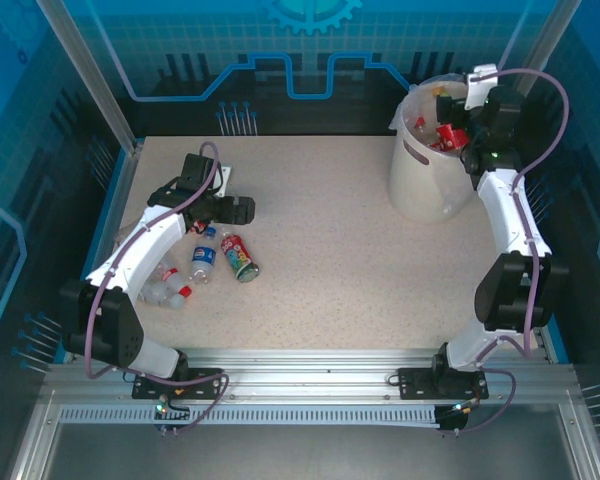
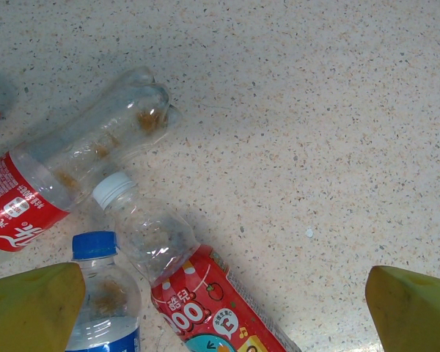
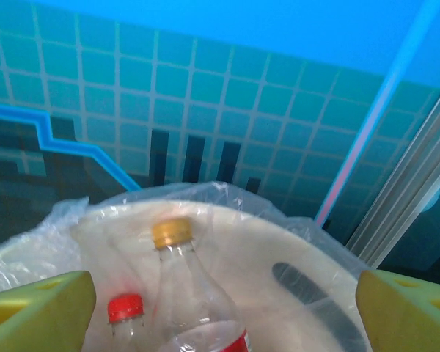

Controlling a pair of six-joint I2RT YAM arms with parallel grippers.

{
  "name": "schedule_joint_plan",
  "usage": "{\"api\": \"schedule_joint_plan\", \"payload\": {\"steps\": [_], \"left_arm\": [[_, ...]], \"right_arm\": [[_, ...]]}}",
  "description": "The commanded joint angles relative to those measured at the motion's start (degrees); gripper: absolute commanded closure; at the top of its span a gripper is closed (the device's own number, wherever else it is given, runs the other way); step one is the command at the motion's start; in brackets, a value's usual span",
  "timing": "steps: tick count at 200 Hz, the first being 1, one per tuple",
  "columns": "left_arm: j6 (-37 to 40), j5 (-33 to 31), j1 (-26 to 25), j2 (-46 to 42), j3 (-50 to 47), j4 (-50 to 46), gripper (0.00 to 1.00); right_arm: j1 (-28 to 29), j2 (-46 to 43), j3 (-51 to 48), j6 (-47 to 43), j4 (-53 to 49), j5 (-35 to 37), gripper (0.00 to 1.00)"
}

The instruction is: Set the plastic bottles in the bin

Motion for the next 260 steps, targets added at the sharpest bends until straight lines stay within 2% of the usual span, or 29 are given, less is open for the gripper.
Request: {"api": "schedule_joint_plan", "payload": {"steps": [1,42,74,97,133,158,181,202,242,260], "left_arm": [[0.8,0.2,0.5,-0.2,0.1,-0.6,0.01],[0.9,-0.7,0.5,0.4,0.1,-1.0,0.01],[0.9,-2.0,0.9,1.7,0.5,-1.8,0.01],[0.9,-2.4,2.6,2.5,1.0,-2.6,0.01],[1.8,-6.2,8.6,2.6,2.4,-5.5,0.01],[4.5,-9.1,13.7,5.0,6.9,-9.0,0.01],[9.6,-11.2,18.0,9.2,13.0,-13.0,0.01],[14.2,-14.5,21.0,13.5,17.2,-12.4,0.01],[16.7,-12.1,24.5,23.2,25.8,-15.4,0.01],[17.8,-12.0,25.4,25.4,26.8,-15.7,0.01]], "right_arm": [[-0.5,-1.5,3.1,2.3,-4.5,-1.1,0.08],[1.0,-3.8,6.3,4.6,-15.0,-3.7,0.08],[2.7,-8.0,7.2,10.3,-25.1,-6.0,0.08],[5.5,-11.4,4.8,11.5,-30.7,-7.8,0.08],[12.6,-17.5,-5.1,11.2,-31.4,-6.8,0.08],[15.1,-20.4,-12.7,13.4,-29.9,-8.7,0.08],[15.7,-22.1,-18.9,16.2,-27.6,-12.2,0.08],[16.5,-22.7,-23.0,17.6,-26.6,-15.6,0.08],[16.0,-24.8,-26.3,14.5,-29.6,-15.2,0.07],[14.0,-26.6,-27.9,14.8,-30.4,-19.7,0.07]]}}
